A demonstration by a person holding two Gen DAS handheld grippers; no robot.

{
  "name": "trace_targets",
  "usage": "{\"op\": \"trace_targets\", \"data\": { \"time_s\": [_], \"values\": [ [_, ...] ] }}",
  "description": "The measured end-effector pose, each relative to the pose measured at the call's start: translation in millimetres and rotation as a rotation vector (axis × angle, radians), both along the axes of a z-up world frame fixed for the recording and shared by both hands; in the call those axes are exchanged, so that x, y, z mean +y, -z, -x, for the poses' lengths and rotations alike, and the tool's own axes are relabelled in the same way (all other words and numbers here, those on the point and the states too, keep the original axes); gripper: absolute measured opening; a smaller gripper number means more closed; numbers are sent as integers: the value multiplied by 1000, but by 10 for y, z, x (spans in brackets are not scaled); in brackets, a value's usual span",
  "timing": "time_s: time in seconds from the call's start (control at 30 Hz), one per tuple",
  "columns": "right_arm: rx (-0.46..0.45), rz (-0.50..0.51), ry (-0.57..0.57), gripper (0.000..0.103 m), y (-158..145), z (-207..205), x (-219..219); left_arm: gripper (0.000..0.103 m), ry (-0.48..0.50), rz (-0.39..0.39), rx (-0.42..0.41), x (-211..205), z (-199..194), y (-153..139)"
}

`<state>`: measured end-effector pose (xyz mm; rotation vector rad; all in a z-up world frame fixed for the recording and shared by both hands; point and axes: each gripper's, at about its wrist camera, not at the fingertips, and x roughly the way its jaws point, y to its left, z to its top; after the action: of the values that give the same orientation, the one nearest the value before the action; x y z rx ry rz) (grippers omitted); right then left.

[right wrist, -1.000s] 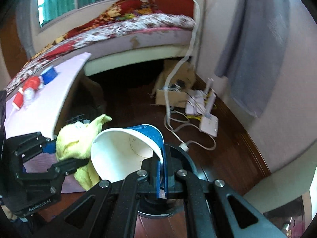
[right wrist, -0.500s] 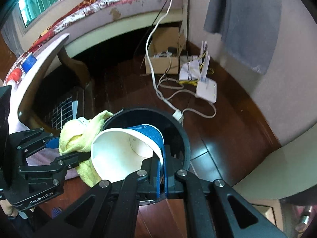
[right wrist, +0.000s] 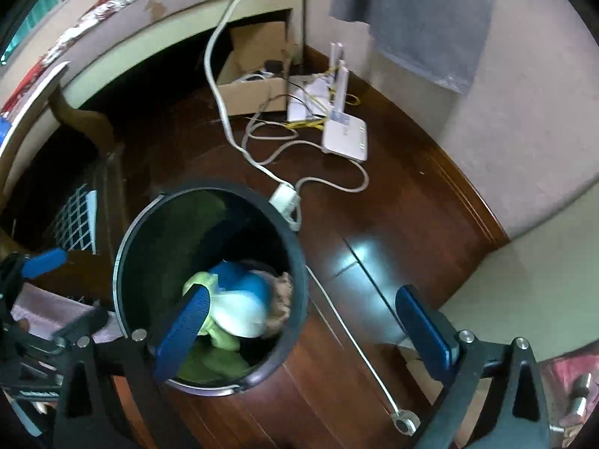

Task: Collect trash
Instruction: 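Carry the yellow cloth and blue cup over the black bin and open both grippers, then move both open grippers back over the table toward the remaining trash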

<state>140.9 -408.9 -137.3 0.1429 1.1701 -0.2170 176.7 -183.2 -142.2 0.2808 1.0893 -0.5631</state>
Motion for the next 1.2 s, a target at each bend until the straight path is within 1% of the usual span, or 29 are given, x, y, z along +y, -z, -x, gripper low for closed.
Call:
{"op": "trace_targets", "data": {
  "time_s": [0.1,0.2,0.3,0.4,0.6,0.67,0.73,0.83,0.93,1.07,1.2],
  "values": [
    [27,1,12,103,45,32,-17,102,-8,-1,-11,14,3,-9],
    [43,18,0,103,73,48,16,102,-10,-6,-22,14,-5,-8],
    [40,18,-6,103,35,59,47,102,-18,-4,-31,29,-19,-29],
    [25,16,-8,103,-34,56,53,102,-23,10,-52,38,-16,-111],
    [-24,18,-15,103,-251,65,153,102,-30,24,-111,121,19,-323],
    [-37,20,-20,103,-324,77,198,102,-26,41,-115,169,7,-381],
    [-51,23,-24,103,-396,87,236,102,-17,64,-98,197,5,-424],
    [-75,34,-30,103,-528,91,295,102,-1,69,-147,211,83,-564],
    [-116,57,-24,103,-689,115,337,102,7,97,-188,258,137,-724],
    [-158,55,-7,103,-858,148,337,102,-14,134,-228,379,156,-916],
    [-176,54,-17,103,-967,118,418,102,-37,159,-269,552,167,-1101]
  ]
}}
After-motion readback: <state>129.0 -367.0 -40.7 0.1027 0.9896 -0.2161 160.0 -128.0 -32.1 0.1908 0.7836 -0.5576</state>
